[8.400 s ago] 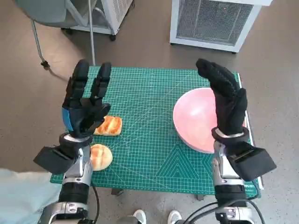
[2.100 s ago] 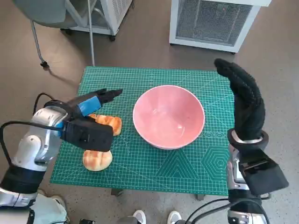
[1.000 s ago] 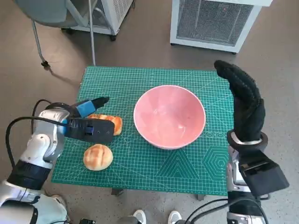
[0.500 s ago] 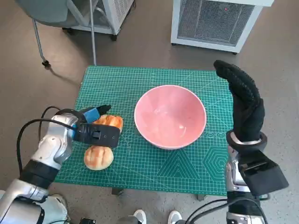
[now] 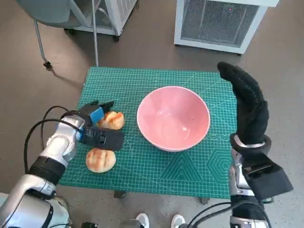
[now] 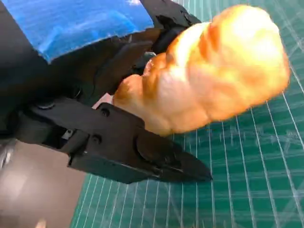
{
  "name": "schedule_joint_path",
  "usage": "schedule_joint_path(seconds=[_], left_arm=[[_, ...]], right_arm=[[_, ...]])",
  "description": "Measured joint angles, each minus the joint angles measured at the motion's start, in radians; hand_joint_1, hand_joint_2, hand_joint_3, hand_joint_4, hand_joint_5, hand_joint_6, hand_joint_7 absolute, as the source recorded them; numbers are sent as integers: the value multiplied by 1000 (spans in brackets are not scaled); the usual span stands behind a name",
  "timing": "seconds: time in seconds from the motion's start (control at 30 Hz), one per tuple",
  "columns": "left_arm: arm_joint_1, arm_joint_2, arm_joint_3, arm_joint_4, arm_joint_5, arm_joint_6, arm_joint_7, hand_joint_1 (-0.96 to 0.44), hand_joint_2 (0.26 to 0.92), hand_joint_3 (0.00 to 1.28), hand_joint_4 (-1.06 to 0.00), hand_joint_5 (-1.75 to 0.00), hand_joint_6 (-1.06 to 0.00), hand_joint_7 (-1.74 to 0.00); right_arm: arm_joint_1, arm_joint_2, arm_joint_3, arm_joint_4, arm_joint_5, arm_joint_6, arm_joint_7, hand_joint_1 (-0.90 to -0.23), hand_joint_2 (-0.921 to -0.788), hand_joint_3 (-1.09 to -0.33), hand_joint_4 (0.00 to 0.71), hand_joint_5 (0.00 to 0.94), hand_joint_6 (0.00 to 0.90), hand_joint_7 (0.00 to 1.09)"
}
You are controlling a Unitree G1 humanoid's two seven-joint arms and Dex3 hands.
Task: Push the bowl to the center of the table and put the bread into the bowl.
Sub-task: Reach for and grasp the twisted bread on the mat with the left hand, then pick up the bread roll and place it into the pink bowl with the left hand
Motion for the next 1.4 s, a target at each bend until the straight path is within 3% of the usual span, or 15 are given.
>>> schedule_joint_path(seconds=[0.03,0.07,0.13,0.3,0.43,0.77,1.1,1.4], left_arm=[[-6,1,-12,16,11,-17,35,-49,880,145,-451,-759,-487,-897],[-15,2,-29,39,25,-44,87,-31,894,160,-478,-909,-503,-1089],[-29,7,-61,77,57,-84,174,-15,907,168,-509,-1043,-520,-1237],[-54,12,-113,151,99,-159,346,-2,918,173,-544,-1153,-532,-1366],[-52,14,-111,163,81,-188,380,0,920,133,-637,-1124,-534,-1346],[-17,62,42,-54,-53,-186,259,0,920,51,-749,-1063,-604,-1226],[-41,102,254,-366,-160,-197,273,0,917,26,-788,-1044,-633,-1174],[-81,79,307,-494,-187,-217,256,0,920,30,-759,-1039,-642,-1200]], right_arm=[[0,0,0,-1,0,0,0,-515,-921,-829,275,14,-1,603],[0,1,0,-2,0,0,0,-515,-921,-829,275,14,-1,603],[1,2,0,-5,0,0,0,-516,-921,-828,275,14,-1,603],[2,3,0,-10,0,1,0,-517,-921,-827,275,15,-1,603],[4,3,-1,-13,3,1,0,-517,-921,-827,275,15,-1,602],[7,1,-3,-13,7,3,0,-518,-921,-823,276,15,-1,602],[6,4,-1,-12,7,11,0,-517,-921,-825,277,16,-1,602],[6,4,-1,-13,7,13,0,-517,-921,-825,277,16,-1,602]])
